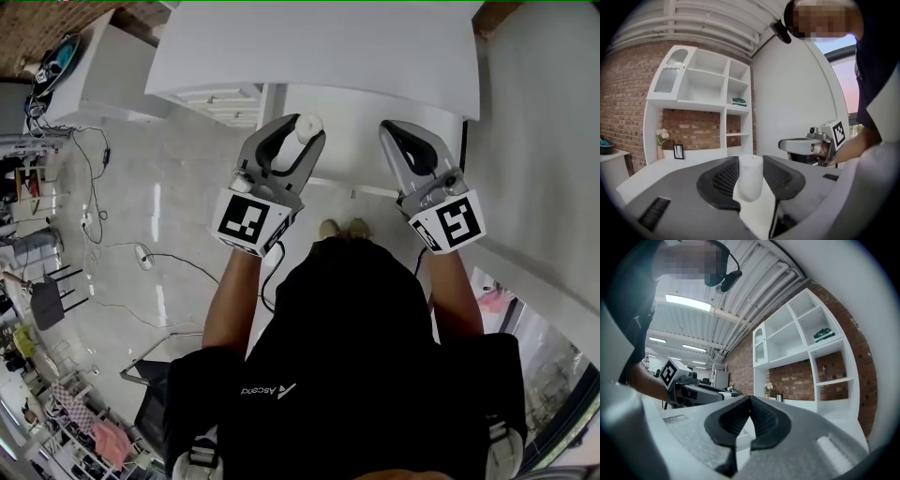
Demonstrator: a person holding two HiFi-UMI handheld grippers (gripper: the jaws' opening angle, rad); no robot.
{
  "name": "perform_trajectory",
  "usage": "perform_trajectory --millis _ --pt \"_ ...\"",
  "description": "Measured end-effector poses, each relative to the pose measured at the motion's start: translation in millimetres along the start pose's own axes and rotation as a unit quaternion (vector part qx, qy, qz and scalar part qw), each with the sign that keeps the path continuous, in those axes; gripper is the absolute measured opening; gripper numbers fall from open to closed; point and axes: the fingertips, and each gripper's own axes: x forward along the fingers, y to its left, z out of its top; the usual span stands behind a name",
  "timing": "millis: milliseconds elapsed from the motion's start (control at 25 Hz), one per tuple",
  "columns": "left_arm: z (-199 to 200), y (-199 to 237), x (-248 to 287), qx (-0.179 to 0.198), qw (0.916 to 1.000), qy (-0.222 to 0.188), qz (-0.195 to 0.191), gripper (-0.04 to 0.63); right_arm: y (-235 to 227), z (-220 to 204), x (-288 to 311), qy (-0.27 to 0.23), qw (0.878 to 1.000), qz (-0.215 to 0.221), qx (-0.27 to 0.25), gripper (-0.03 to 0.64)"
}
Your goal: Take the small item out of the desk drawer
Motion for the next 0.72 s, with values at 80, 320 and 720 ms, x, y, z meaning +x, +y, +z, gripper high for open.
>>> perform_trajectory --millis 80,320,720 --pt "17.3 -2.8 -12.0 -0.006 0.9994 -0.032 0.008 0.156 9.0 6.4 -1.2 -0.006 1.0 0.005 -0.006 0.0" --pt "50.2 -18.0 -33.5 0.002 0.9946 -0.101 0.024 0.156 31.8 19.9 -7.3 -0.018 1.0 0.016 -0.019 0.0" --pt "54.9 -28.6 -50.3 0.007 0.9928 -0.114 0.036 0.156 50.4 28.1 -11.1 -0.027 0.999 0.025 -0.032 -0.002"
